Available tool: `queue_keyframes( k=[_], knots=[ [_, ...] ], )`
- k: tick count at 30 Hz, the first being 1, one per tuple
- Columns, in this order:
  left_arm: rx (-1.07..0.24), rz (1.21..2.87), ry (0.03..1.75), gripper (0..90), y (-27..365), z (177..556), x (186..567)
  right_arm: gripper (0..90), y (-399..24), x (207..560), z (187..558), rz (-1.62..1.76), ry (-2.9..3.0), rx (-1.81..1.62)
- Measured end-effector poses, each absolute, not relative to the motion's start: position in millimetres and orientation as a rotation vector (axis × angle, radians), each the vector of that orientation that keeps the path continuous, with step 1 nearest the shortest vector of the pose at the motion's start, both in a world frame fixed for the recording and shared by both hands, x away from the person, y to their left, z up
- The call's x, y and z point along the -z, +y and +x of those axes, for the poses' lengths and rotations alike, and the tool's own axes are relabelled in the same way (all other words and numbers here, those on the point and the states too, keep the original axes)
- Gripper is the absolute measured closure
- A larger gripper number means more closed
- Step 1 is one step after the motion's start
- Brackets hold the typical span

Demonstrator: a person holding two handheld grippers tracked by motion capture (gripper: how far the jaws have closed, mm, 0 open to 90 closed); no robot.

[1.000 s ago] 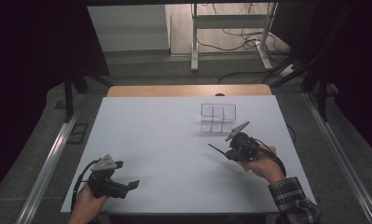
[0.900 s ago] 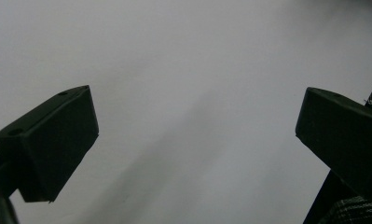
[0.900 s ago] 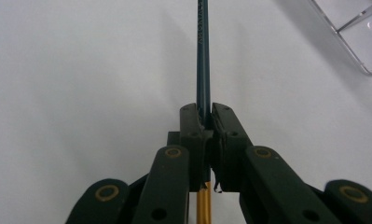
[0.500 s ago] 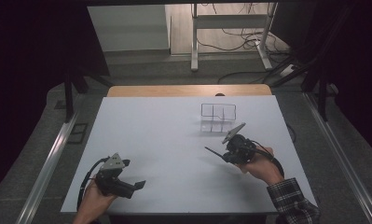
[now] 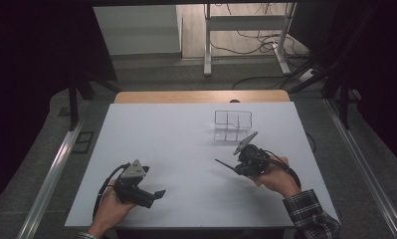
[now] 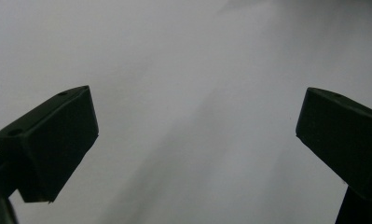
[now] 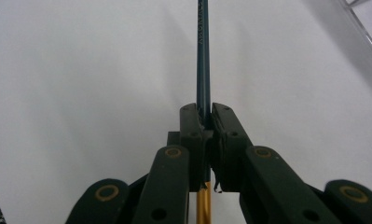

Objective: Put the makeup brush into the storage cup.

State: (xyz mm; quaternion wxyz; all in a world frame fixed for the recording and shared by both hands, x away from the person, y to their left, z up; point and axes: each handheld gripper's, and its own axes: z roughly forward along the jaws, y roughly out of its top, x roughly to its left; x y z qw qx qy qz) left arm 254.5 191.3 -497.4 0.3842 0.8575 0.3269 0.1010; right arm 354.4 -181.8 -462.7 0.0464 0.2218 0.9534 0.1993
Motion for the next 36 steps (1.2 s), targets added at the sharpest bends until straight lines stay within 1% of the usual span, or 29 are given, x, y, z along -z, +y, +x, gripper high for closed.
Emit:
queue_keyframes(
  k=[15,31,36],
  knots=[
    [-0.217,2.237,0.707,0.0,159,267,495,83.8,-168,464,349,0.61,2.953,-0.584],
    [-0.188,2.246,0.636,0.0,130,281,495,83.8,-159,463,347,0.566,2.976,-0.59],
    [-0.172,2.264,0.574,0.0,121,285,495,83.8,-155,462,345,0.545,2.984,-0.588]
  ],
)
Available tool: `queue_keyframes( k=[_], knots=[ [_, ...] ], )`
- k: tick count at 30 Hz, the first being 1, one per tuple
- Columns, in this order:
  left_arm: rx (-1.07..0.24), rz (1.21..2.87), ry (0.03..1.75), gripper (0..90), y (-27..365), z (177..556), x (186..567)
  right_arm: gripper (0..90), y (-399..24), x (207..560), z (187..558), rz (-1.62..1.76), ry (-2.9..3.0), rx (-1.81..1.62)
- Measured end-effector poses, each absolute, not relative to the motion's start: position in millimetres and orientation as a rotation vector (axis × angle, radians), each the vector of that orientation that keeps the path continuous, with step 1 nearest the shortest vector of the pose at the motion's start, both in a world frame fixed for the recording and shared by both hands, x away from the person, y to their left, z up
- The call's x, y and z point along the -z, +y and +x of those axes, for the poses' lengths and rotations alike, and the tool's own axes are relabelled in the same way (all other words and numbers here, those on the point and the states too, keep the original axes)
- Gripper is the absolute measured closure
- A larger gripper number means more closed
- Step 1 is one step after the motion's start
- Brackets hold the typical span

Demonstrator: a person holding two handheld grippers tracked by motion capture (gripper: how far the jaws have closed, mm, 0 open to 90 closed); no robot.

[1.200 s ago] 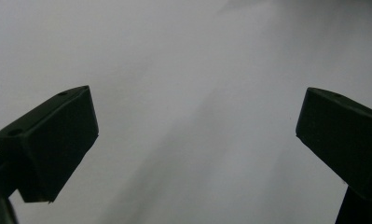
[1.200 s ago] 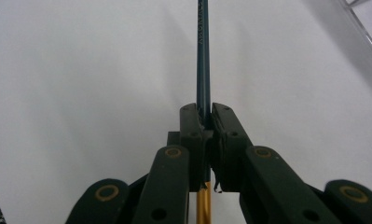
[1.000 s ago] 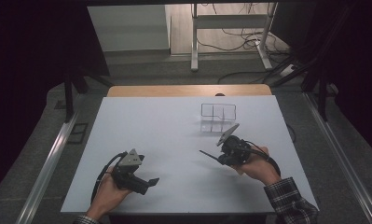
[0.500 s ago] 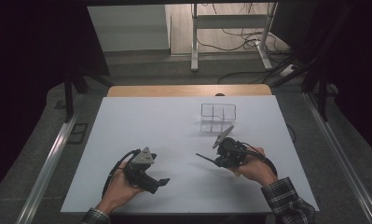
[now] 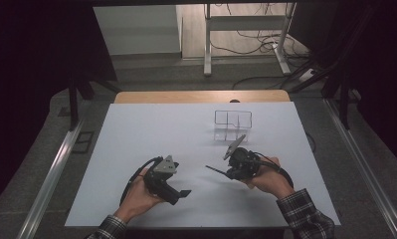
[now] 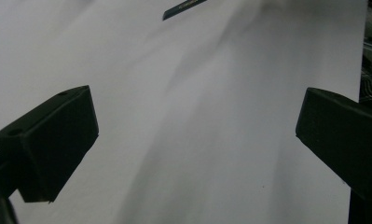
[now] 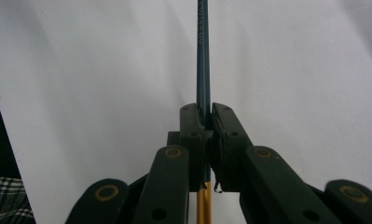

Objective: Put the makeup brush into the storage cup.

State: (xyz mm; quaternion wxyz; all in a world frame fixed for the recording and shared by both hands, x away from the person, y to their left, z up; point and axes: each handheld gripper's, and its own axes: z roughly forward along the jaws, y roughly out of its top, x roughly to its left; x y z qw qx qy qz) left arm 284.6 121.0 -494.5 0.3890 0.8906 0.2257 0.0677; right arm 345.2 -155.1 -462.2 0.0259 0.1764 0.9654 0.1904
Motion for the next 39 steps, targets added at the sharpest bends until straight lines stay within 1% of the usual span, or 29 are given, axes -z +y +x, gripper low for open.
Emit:
queue_keyframes(
  k=[9,14,28,31,35,38,39],
  knots=[
    [-0.193,2.313,0.502,0.0,105,290,495,83.8,-146,461,343,0.523,3.001,-0.588],
    [-0.205,2.332,0.471,1.7,97,292,495,83.8,-142,460,342,0.509,3.003,-0.591],
    [-0.244,2.354,0.402,14.9,77,298,497,83.7,-131,458,336,0.472,3.041,-0.598],
    [-0.249,2.361,0.381,18.8,73,299,498,83.8,-128,458,334,0.454,3.055,-0.597],
    [-0.261,2.383,0.351,26.2,68,299,499,83.7,-124,458,331,0.418,3.077,-0.601],
    [-0.273,2.4,0.33,35.8,66,299,501,83.7,-122,458,329,0.398,3.094,-0.6],
    [-0.276,2.407,0.321,40.3,65,298,501,83.7,-121,458,328,0.389,3.095,-0.597]
  ],
)
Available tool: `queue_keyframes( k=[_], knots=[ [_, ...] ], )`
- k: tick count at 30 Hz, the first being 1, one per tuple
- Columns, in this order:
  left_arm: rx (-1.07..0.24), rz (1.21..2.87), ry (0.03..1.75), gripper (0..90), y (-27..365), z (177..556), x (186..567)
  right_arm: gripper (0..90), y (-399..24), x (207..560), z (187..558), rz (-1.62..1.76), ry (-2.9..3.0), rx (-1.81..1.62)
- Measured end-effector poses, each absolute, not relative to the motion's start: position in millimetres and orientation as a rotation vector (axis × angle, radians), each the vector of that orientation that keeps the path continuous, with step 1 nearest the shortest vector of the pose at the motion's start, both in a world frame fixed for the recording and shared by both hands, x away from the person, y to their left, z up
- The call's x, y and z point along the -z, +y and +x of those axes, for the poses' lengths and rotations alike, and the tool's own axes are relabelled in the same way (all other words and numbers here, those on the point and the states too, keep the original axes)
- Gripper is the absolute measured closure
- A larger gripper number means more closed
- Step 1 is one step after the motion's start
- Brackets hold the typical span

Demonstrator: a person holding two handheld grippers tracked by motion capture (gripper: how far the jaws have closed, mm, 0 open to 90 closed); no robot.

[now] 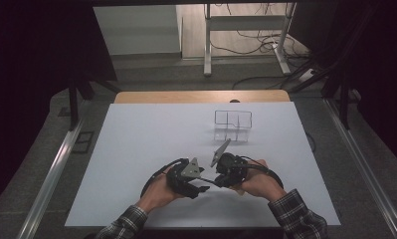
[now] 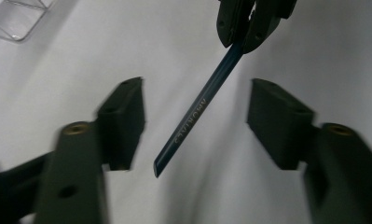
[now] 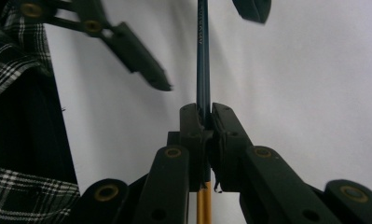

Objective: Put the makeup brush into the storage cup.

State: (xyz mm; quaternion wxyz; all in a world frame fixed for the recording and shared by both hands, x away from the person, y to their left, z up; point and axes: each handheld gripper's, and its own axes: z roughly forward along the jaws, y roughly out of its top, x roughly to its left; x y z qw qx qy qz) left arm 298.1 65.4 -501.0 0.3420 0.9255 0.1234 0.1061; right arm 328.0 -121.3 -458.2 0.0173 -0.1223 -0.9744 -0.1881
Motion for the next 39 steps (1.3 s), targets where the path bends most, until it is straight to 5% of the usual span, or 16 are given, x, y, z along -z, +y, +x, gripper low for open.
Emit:
queue_keyframes(
  k=[11,13,26,39],
  knots=[
    [-0.247,2.489,0.153,83.8,61,291,504,79.4,-121,458,327,-0.342,-3.026,0.616],
    [-0.215,2.507,0.151,84.8,60,291,502,80.6,-124,456,328,-0.362,-3.027,0.674],
    [-0.137,2.515,0.334,84.7,67,297,505,13.1,-146,461,333,-0.555,-3.124,0.844],
    [-0.108,2.459,0.479,84.5,84,293,500,0.4,-169,461,332,-0.727,-3.057,1.069]
  ],
)
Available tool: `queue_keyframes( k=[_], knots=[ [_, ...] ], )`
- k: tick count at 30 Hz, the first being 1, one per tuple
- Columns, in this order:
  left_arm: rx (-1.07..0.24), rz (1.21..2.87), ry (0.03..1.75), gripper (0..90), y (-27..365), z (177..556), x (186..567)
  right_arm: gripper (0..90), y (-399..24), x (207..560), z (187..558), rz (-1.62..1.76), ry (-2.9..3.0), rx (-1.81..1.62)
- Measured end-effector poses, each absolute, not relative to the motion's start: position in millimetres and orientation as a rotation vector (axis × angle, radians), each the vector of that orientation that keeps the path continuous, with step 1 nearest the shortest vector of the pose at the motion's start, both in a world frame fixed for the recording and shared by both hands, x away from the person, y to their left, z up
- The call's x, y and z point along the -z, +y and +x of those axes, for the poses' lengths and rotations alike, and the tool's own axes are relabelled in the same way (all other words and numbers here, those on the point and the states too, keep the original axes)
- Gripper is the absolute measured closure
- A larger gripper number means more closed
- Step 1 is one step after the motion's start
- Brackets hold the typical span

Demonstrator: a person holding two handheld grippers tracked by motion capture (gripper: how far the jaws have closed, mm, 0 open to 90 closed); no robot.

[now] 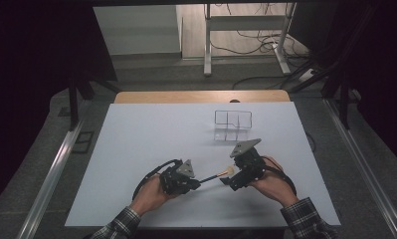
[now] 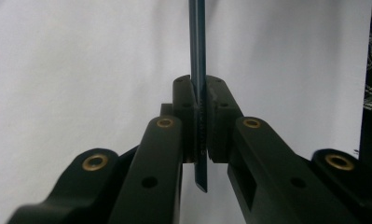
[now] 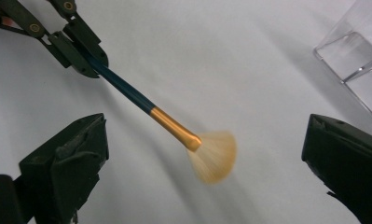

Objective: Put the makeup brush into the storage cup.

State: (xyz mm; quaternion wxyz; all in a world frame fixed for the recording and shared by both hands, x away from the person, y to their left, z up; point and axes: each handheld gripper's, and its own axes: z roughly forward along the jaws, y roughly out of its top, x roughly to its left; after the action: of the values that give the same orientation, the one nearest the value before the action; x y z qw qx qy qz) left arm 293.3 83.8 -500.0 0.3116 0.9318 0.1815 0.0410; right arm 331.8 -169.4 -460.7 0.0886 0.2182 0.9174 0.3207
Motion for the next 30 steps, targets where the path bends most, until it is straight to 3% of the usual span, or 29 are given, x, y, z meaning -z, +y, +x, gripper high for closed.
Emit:
queue_keyframes(
  k=[30],
  knots=[
    [-0.11,2.243,0.652,84.4,126,255,489,0.0,-192,476,311,0.856,2.604,-1.309]
  ],
)
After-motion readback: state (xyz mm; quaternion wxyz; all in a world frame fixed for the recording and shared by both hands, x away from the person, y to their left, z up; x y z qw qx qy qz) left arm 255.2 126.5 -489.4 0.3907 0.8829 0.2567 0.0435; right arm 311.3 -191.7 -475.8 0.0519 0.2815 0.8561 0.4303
